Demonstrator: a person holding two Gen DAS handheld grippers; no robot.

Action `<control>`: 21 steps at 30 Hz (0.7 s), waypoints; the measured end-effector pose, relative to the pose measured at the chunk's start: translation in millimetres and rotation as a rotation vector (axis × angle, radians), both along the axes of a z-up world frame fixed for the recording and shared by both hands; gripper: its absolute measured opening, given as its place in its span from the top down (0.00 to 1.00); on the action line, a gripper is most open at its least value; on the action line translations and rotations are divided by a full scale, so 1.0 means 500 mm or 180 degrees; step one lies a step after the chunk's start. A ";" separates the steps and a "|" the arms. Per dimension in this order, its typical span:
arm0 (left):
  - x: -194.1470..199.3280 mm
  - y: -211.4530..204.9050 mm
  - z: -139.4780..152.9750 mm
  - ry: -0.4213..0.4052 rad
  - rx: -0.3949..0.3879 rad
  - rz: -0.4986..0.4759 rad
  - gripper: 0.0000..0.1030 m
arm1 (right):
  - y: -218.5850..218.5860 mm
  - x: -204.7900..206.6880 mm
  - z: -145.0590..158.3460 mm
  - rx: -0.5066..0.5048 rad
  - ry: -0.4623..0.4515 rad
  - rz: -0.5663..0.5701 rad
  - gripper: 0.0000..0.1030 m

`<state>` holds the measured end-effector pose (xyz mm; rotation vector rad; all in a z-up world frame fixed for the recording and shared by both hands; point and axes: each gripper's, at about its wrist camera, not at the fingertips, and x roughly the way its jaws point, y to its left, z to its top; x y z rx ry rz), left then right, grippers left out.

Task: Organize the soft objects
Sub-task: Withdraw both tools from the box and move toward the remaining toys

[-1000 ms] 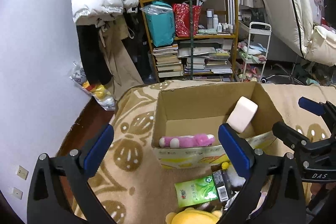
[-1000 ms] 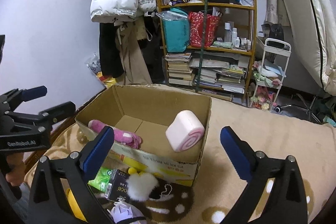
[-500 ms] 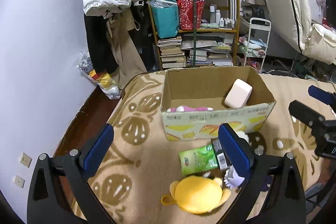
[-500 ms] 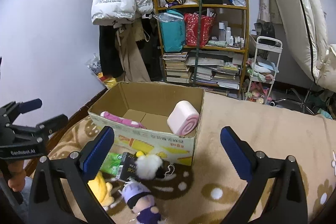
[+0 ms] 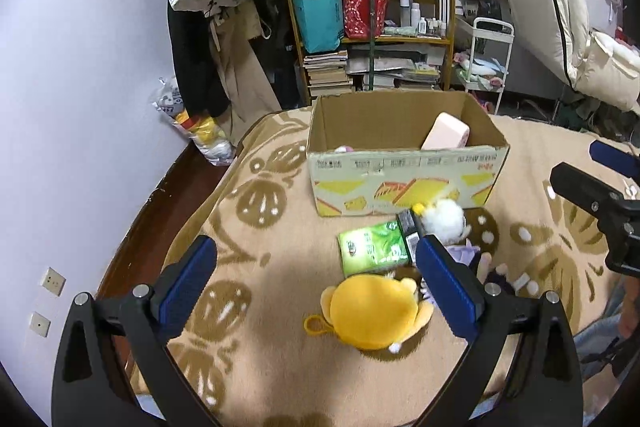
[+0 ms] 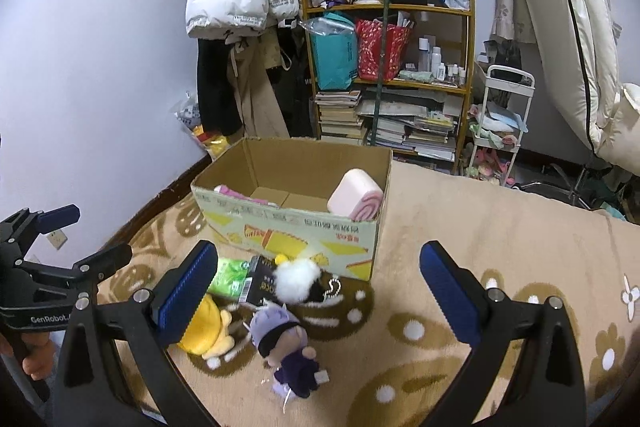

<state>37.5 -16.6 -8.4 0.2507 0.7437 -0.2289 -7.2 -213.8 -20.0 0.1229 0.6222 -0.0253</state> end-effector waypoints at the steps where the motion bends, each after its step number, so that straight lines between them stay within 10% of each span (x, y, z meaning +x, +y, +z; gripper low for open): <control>1: -0.005 0.001 -0.003 0.0006 0.0022 0.0015 0.04 | 0.001 -0.004 0.000 0.0006 0.0011 -0.0007 0.00; 21: 0.004 0.000 -0.044 0.0135 0.0169 0.0092 0.04 | 0.010 -0.009 -0.047 0.0001 0.0270 -0.0115 0.00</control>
